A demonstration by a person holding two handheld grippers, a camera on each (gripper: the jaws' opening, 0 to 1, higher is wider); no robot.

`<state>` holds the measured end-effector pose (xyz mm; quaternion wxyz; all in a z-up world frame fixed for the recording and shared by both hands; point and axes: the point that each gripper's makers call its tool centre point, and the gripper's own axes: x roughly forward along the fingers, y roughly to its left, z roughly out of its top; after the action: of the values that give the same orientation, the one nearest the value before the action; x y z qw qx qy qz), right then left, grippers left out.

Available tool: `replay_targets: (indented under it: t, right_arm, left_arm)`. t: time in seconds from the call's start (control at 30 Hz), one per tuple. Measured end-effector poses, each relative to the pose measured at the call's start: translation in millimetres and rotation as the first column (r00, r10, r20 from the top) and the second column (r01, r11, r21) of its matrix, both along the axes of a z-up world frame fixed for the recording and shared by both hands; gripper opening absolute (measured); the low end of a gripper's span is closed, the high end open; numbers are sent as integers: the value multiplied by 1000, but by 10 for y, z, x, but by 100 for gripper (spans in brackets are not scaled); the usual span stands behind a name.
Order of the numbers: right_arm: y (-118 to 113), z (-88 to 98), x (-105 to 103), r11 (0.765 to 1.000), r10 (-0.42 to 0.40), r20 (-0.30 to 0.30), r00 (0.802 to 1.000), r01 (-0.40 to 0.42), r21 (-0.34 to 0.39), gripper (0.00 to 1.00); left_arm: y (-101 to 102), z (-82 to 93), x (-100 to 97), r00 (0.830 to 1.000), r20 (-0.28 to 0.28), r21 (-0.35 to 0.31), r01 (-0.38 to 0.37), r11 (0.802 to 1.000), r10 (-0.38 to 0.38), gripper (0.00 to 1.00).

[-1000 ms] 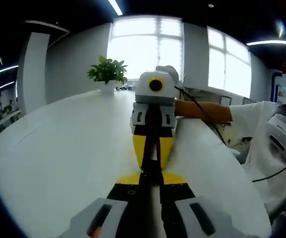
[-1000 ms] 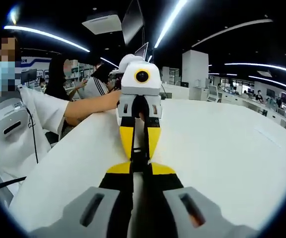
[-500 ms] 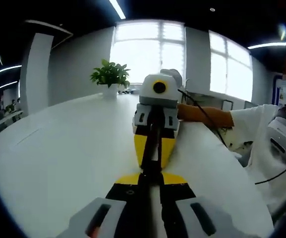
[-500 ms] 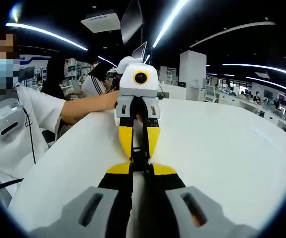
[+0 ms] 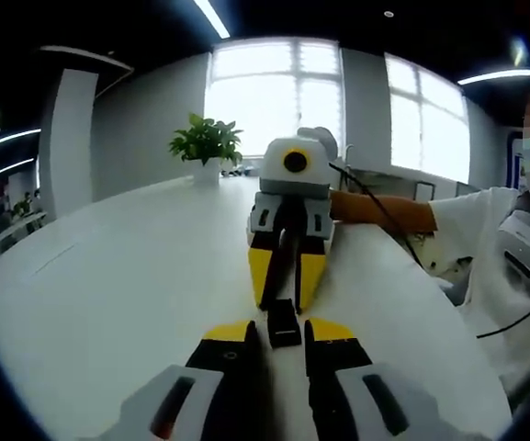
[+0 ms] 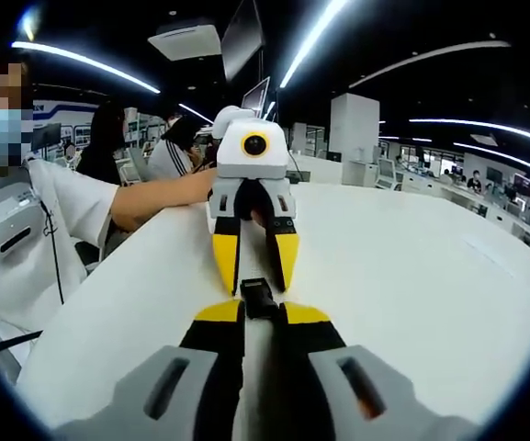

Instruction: Snap the two parts of the plastic buckle together until the buckle closes and remains connected.

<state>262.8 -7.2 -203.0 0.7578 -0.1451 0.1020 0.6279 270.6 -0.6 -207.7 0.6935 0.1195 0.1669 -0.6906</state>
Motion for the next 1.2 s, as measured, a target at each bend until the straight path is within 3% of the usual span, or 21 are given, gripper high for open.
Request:
replay_targets:
  t: [0.37,0.67,1.2]
  right_arm:
    - [8,3,59,1000,-18,9,1000,18,-6,16]
    - [23,9,217,998,-56,-31,998,55,-19,13]
    - [4,18,849,990,-103,-47,994,98,-97,13]
  left_arm:
    - [33,2,91,999,5,0,-46,999,46,20]
    - [-4,6,222,997,1,6,-76,997,76,18]
    - [-49,33,685,989,-5,92,-144,985,145,14]
